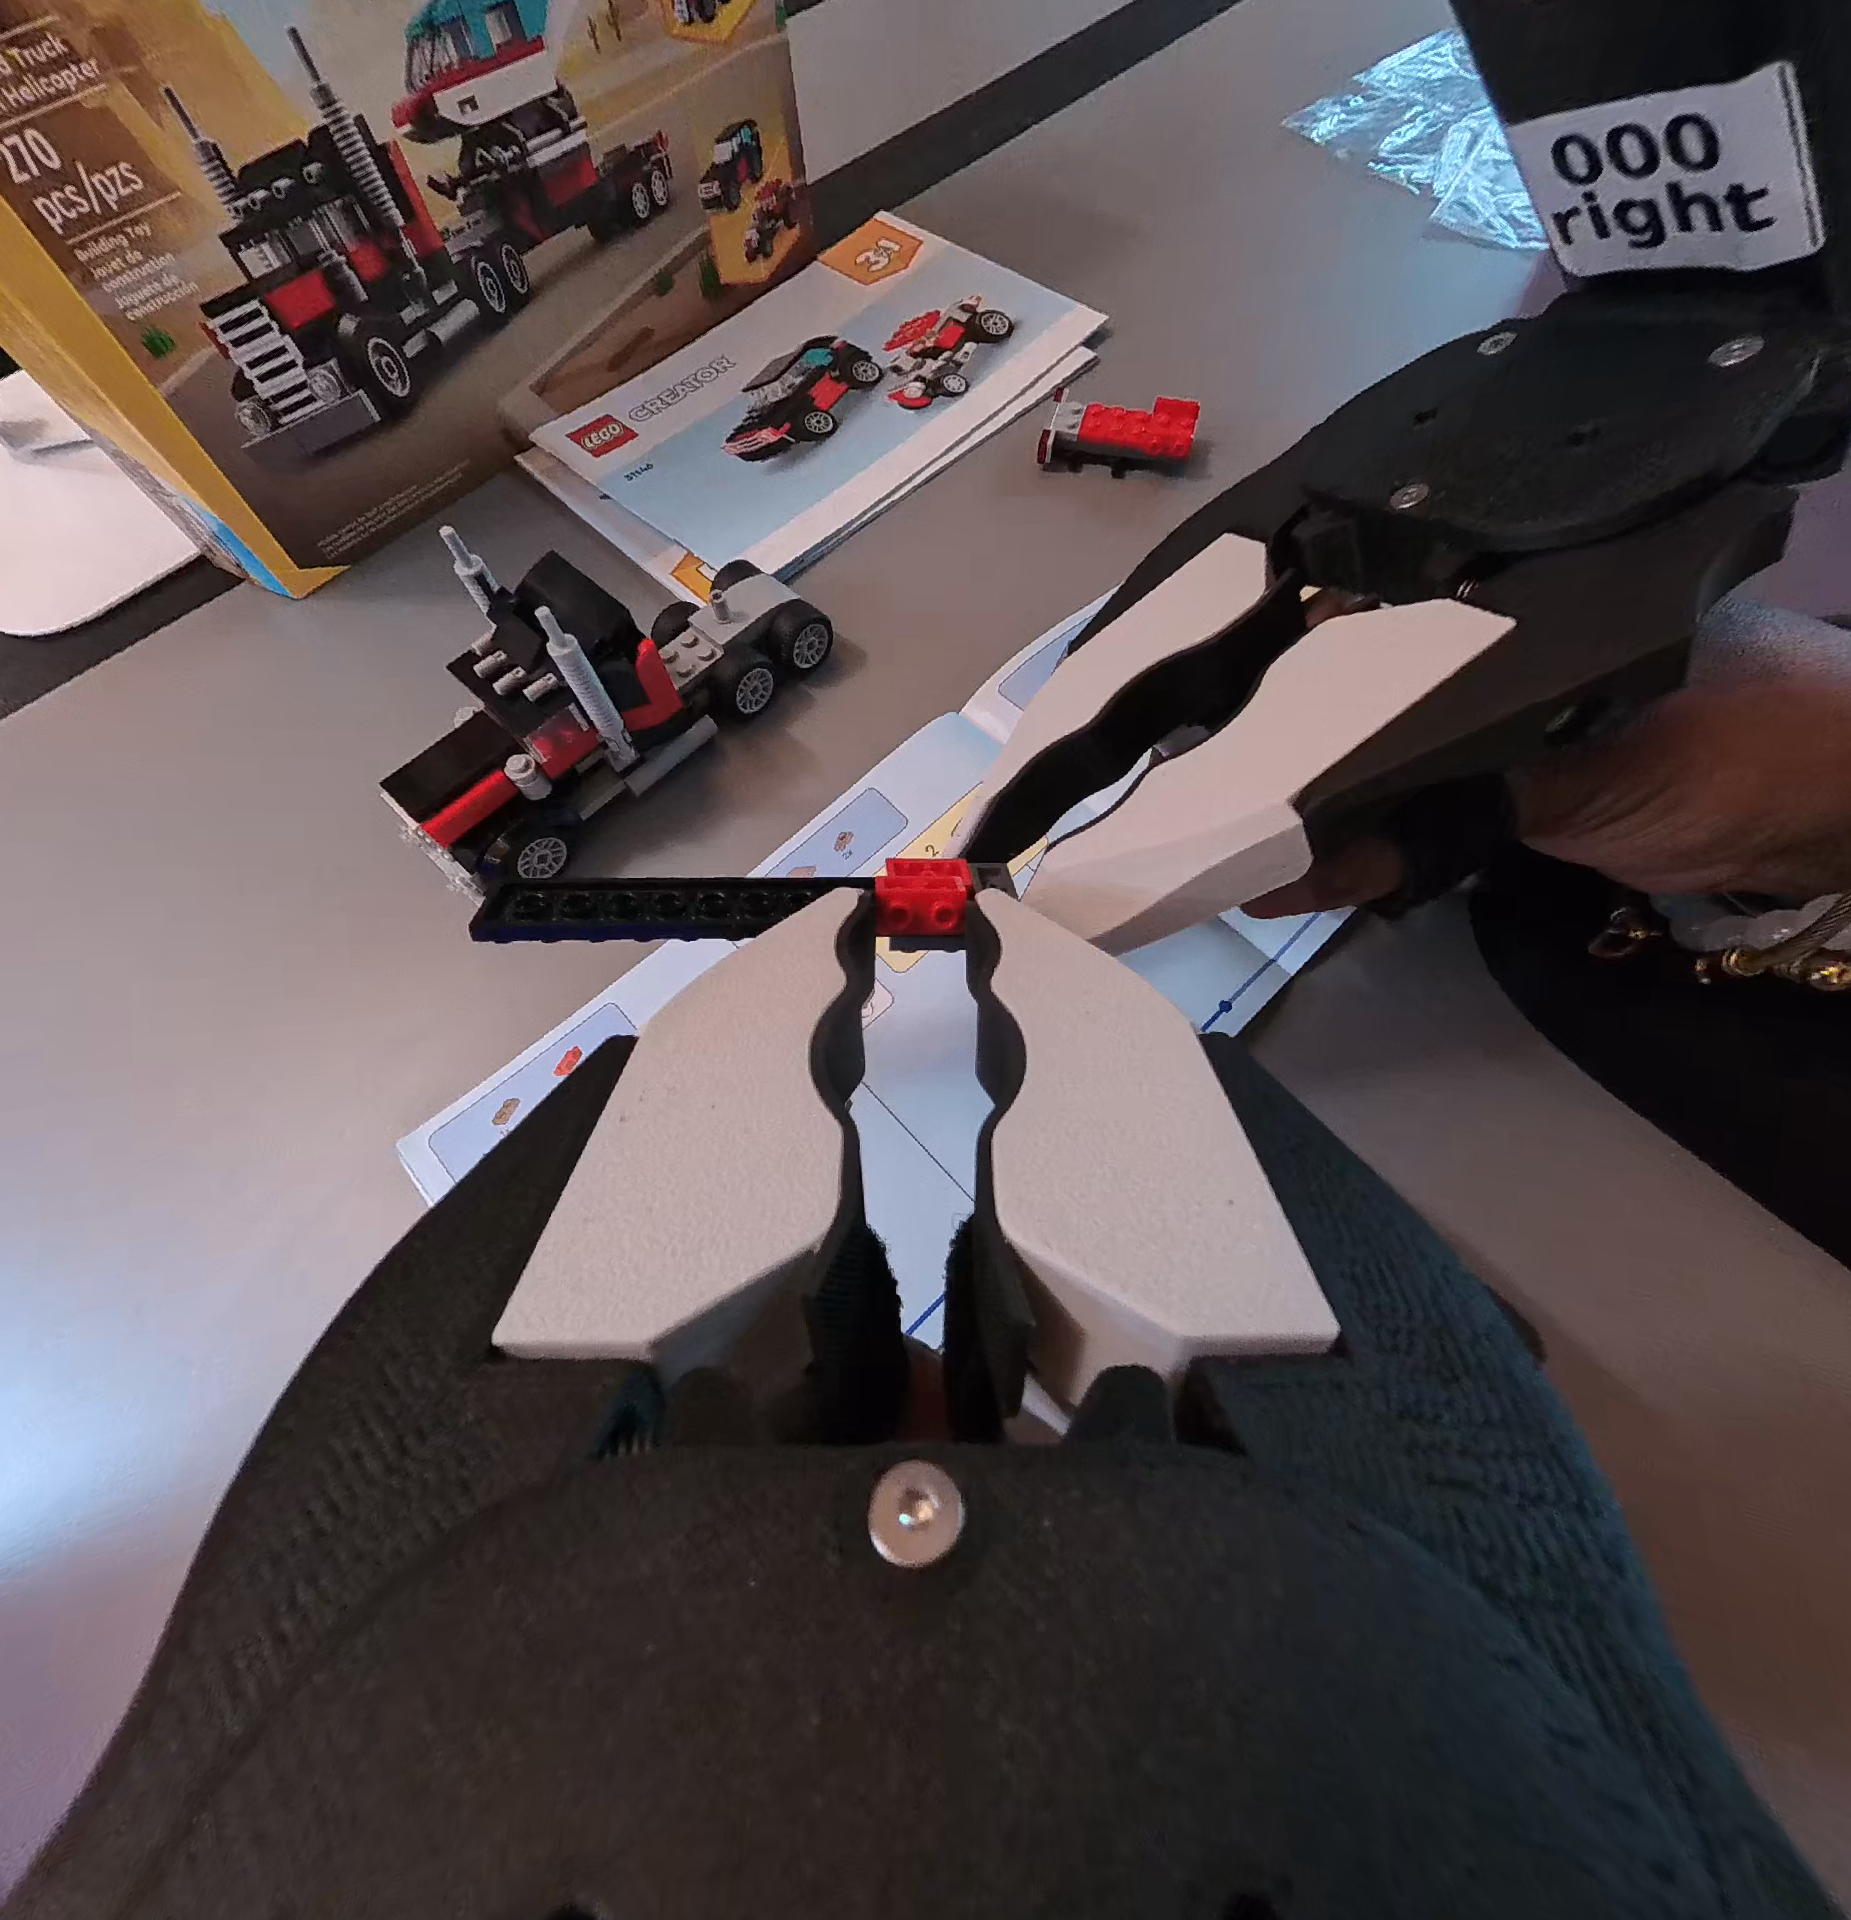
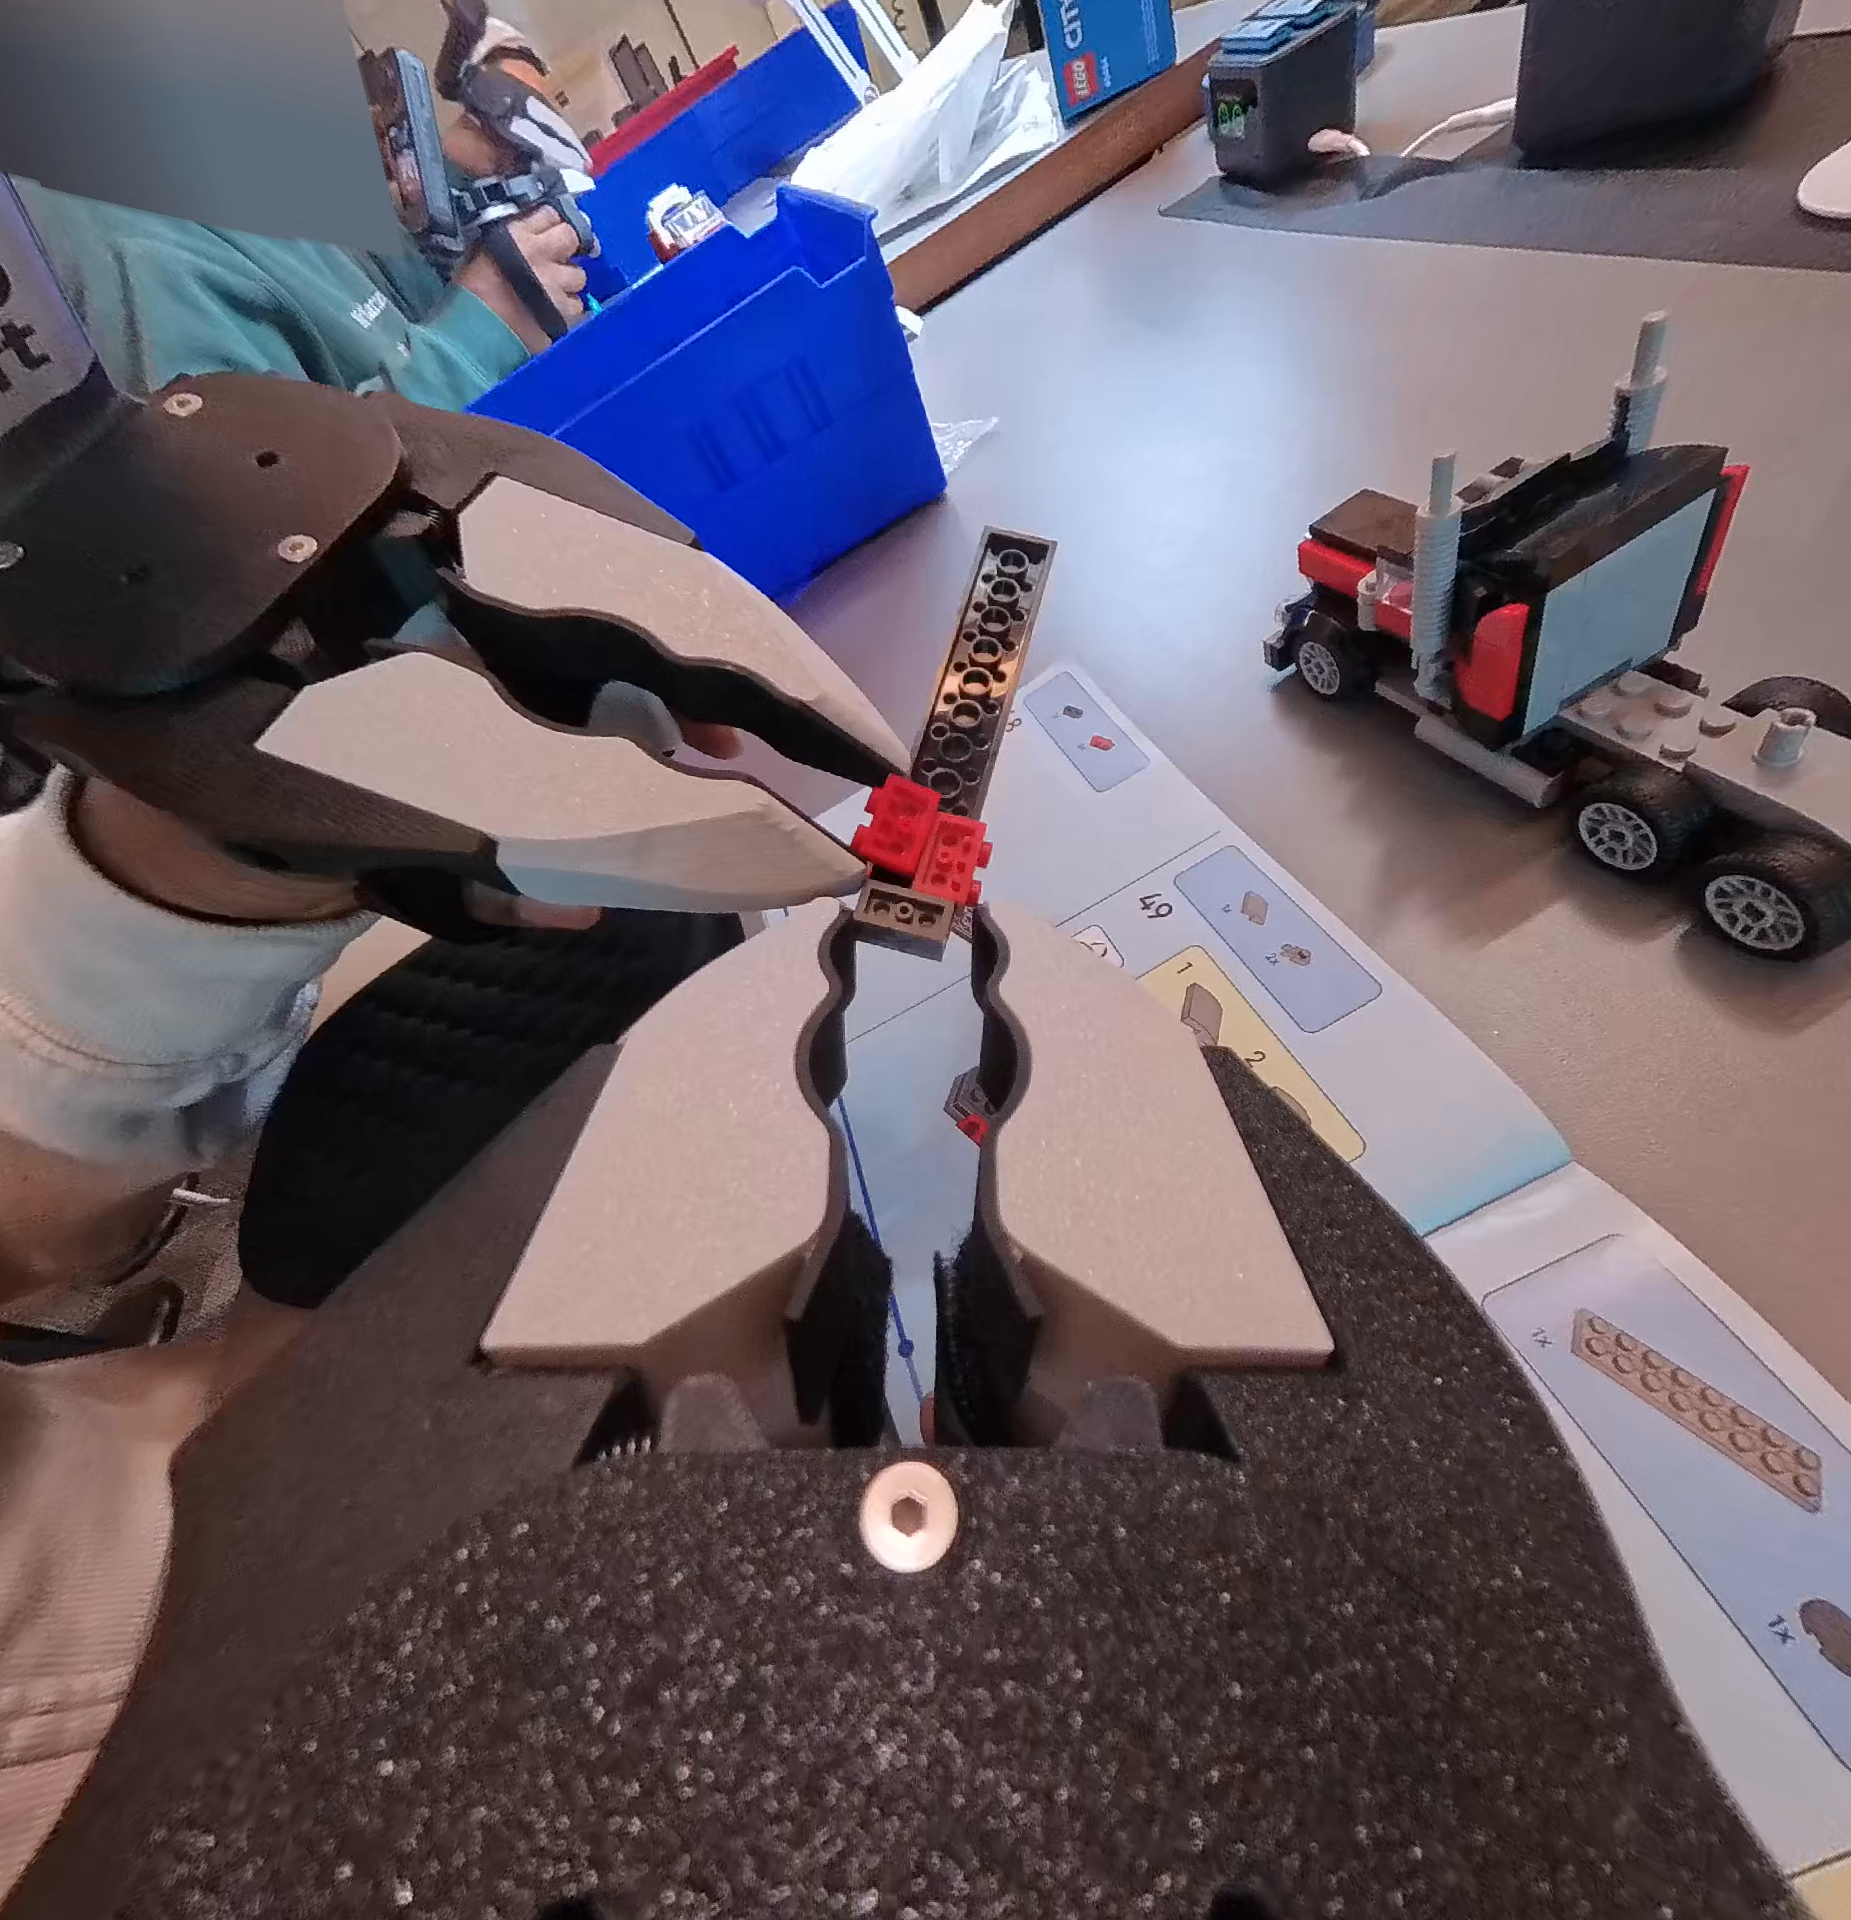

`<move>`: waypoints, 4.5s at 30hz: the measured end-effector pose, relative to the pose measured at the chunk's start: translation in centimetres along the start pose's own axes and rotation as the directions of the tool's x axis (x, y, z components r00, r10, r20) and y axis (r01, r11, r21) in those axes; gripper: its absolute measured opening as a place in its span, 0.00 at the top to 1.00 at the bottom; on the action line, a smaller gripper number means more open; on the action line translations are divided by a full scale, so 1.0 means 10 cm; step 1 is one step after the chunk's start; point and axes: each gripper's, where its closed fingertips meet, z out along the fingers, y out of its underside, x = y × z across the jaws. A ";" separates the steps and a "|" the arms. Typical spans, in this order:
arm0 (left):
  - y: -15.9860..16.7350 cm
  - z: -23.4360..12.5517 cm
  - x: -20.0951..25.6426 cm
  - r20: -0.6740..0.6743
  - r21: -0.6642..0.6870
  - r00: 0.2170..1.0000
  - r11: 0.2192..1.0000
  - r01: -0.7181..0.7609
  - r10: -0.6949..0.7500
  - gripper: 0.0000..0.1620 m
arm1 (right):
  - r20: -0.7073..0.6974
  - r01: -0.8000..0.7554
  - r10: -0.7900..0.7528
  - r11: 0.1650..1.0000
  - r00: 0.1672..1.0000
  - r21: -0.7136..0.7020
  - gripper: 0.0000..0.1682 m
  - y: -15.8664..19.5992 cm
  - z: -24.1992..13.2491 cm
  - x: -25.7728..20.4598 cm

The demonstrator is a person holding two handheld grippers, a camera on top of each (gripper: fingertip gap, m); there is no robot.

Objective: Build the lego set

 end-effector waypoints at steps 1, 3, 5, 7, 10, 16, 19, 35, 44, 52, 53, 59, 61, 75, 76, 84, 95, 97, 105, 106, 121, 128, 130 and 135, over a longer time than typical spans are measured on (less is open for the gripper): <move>0.00 0.00 0.00 0.000 -0.002 1.000 1.000 0.000 0.000 0.90 | 0.002 -0.003 0.003 1.000 1.000 0.002 0.87 0.00 0.00 0.00; -0.01 0.00 0.01 -0.003 -0.005 1.000 1.000 -0.001 0.001 0.89 | 0.007 -0.007 0.007 1.000 1.000 0.013 0.90 -0.01 -0.01 0.00; -0.02 -0.01 0.01 -0.004 -0.005 1.000 1.000 0.001 -0.001 0.89 | 0.018 -0.018 0.018 1.000 1.000 0.020 0.90 -0.02 -0.01 -0.01; -0.03 0.00 0.01 -0.007 -0.005 1.000 1.000 0.003 -0.003 0.89 | 0.023 -0.026 0.025 0.999 0.999 0.022 0.90 -0.02 -0.01 -0.01; -0.02 0.00 0.01 -0.013 -0.006 1.000 1.000 0.021 -0.021 0.89 | 0.029 -0.034 0.033 0.999 0.999 0.022 0.90 -0.02 -0.01 -0.01; -0.05 -0.02 0.01 -0.010 -0.010 1.000 1.000 0.020 -0.020 0.88 | 0.050 -0.066 0.064 0.997 0.997 0.040 0.90 -0.04 -0.03 -0.01; -0.06 -0.02 0.01 -0.012 -0.011 1.000 1.000 0.020 -0.020 0.87 | 0.057 -0.078 0.075 0.996 0.996 0.047 0.90 -0.05 -0.04 -0.01; -0.15 -0.18 -0.05 -0.014 0.073 0.997 0.994 0.078 -0.077 0.80 | 0.107 -0.151 0.141 0.984 0.984 0.098 0.90 -0.12 -0.09 -0.02; -0.26 -0.20 -0.04 -0.374 0.271 0.726 0.681 0.681 -0.577 0.76 | 0.017 -0.016 0.013 0.986 1.000 0.169 0.90 -0.26 -0.16 -0.04; -0.39 -0.10 0.06 -0.533 0.260 0.600 0.560 0.787 -0.596 0.84 | -0.100 0.165 -0.149 0.969 0.984 0.183 0.90 -0.35 -0.21 -0.09; -0.40 -0.11 0.06 -0.552 0.253 0.585 0.550 0.796 -0.593 0.86 | -0.113 0.190 -0.171 0.964 0.979 0.186 0.90 -0.37 -0.21 -0.10; -0.50 -0.20 0.10 -0.651 0.268 0.533 0.493 0.828 -0.540 0.91 | -0.237 0.408 -0.362 0.894 0.901 0.184 0.90 -0.48 -0.28 -0.17; -0.57 -0.26 0.13 -0.697 0.279 0.508 0.461 0.842 -0.506 0.91 | -0.302 0.510 -0.446 0.841 0.843 0.180 0.90 -0.54 -0.32 -0.22; -0.75 -0.62 0.26 -0.787 0.404 0.559 0.466 0.787 -0.262 0.91 | -0.404 0.816 -0.713 0.541 0.573 0.202 0.88 -0.72 -0.47 -0.62; -0.74 -0.64 0.25 -0.782 0.414 0.574 0.486 0.770 -0.243 0.92 | -0.306 0.759 -0.695 0.590 0.651 0.275 0.84 -0.70 -0.47 -0.67; -0.69 -0.71 0.35 -0.763 0.419 0.643 0.712 0.564 -0.060 0.92 | 0.435 0.052 -0.220 0.929 0.873 0.366 0.75 -0.75 -0.49 -0.73; -0.71 -0.74 0.47 -0.678 0.470 0.731 0.811 0.347 0.080 0.92 | 0.431 0.124 -0.306 0.908 0.849 0.400 0.92 -0.75 -0.52 -0.81; -0.70 -0.73 0.47 -0.663 0.473 0.743 0.821 0.320 0.092 0.92 | 0.420 0.150 -0.328 0.903 0.846 0.401 0.91 -0.74 -0.52 -0.82; -0.71 -0.72 0.47 -0.642 0.464 0.760 0.841 0.279 0.102 0.91 | 0.410 0.161 -0.337 0.899 0.847 0.407 0.91 -0.75 -0.51 -0.80; -0.71 -0.72 0.47 -0.639 0.460 0.763 0.844 0.275 0.100 0.91 | 0.398 0.172 -0.345 0.896 0.850 0.409 0.92 -0.74 -0.51 -0.80; -0.81 -0.69 0.38 -0.535 0.526 0.840 0.814 0.248 0.090 0.84 | 0.326 0.202 -0.385 0.855 0.863 0.477 0.93 -0.74 -0.57 -0.74; -0.80 -0.75 0.47 -0.458 0.593 0.860 0.798 0.108 0.224 0.93 | 0.303 0.258 -0.431 0.842 0.850 0.473 0.93 -0.72 -0.57 -0.78; -0.80 -0.78 0.49 -0.457 0.607 0.854 0.789 0.094 0.250 0.94 | 0.314 0.271 -0.452 0.835 0.835 0.479 0.93 -0.72 -0.59 -0.83; -0.79 -0.80 0.52 -0.410 0.632 0.868 0.773 0.050 0.279 0.95 | 0.316 0.289 -0.472 0.827 0.823 0.483 0.93 -0.71 -0.61 -0.85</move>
